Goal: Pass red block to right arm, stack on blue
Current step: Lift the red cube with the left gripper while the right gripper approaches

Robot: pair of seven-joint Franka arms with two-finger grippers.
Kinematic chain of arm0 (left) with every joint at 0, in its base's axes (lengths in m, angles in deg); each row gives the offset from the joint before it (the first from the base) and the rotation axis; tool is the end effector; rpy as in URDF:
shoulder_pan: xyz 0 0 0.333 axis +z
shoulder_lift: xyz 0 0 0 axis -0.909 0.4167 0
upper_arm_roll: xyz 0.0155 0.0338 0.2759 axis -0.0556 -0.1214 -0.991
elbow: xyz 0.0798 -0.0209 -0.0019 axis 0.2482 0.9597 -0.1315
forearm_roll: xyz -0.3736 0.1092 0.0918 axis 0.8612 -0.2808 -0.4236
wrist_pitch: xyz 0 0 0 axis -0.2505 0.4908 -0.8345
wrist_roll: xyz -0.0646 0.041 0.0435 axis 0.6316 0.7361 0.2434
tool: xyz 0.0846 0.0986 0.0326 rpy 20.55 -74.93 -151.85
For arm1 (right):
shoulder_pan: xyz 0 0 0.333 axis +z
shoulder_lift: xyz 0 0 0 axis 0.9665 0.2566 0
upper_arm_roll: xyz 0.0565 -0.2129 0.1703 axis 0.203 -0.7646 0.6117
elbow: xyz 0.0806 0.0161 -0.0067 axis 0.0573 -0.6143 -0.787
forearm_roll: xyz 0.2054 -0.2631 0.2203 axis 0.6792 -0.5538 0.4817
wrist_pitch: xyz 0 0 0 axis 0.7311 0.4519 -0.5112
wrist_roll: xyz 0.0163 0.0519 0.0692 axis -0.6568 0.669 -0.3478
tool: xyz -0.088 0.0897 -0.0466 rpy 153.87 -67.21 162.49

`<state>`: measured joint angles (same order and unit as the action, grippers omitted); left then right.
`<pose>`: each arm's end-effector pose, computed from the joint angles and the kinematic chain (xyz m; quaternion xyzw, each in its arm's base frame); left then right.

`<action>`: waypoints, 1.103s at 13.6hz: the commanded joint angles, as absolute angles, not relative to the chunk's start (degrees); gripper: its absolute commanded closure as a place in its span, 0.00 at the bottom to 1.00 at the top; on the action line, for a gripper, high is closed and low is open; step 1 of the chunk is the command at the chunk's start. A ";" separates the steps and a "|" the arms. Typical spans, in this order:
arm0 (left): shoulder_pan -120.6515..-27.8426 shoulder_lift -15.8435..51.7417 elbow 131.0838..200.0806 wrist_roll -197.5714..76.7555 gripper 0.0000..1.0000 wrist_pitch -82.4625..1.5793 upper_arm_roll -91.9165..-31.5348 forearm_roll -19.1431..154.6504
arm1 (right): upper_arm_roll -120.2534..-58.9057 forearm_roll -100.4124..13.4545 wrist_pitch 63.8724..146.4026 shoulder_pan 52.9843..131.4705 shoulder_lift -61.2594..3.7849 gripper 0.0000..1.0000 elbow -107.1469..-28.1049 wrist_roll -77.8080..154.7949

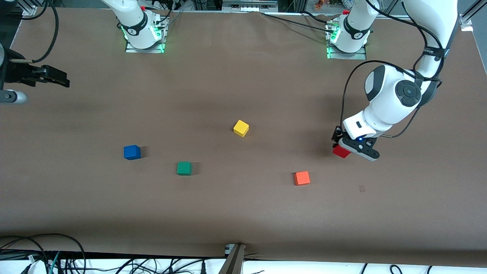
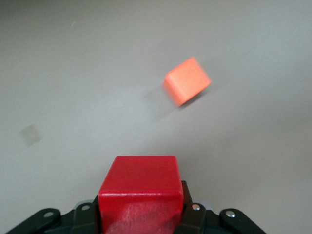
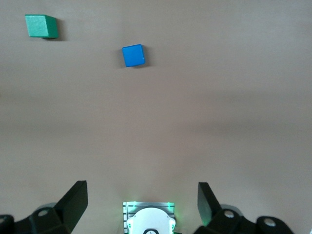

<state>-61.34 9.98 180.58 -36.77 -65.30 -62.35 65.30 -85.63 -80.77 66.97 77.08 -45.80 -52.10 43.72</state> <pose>0.6014 -0.1448 0.2631 0.9695 -0.2125 0.0913 0.0815 0.5612 0.0041 0.5348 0.9940 0.0018 -0.1091 0.0051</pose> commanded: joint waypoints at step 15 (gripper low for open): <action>-60.89 20.35 163.01 6.03 0.91 -58.90 -49.56 110.16 | -85.63 -38.52 65.98 74.78 -28.49 0.00 -51.57 43.17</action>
<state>-61.40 16.05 167.61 -1.31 -60.17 -50.78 106.51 -85.95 -43.28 66.89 75.49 -30.71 -52.26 43.72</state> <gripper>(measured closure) 0.441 0.000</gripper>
